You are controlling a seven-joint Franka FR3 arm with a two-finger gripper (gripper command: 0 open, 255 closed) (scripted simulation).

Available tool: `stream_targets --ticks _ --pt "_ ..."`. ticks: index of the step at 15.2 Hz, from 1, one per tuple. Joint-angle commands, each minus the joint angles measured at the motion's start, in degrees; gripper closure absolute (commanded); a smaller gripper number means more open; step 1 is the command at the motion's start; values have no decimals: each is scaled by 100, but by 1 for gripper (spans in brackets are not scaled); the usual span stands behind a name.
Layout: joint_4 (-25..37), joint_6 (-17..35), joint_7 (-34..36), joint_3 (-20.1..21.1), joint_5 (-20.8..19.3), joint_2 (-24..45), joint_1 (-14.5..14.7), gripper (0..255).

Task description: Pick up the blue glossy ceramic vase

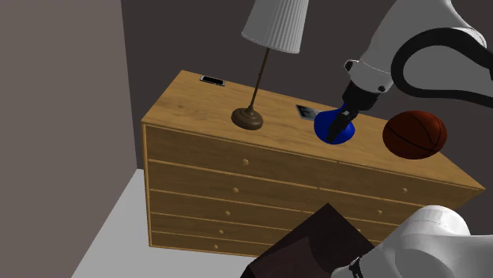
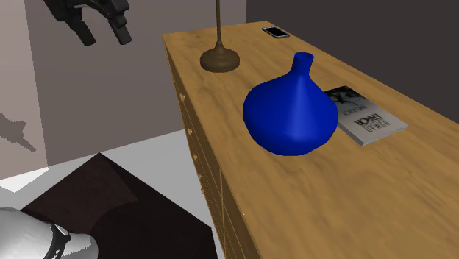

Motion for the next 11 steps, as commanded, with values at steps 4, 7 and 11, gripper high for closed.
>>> stream_targets --ticks 4,7,11 --pt "264 52 -360 -352 -217 351 -168 0" --pt "585 100 -712 -686 -397 748 -314 0" --pt "1099 145 -1175 -1110 -573 1339 -472 0"
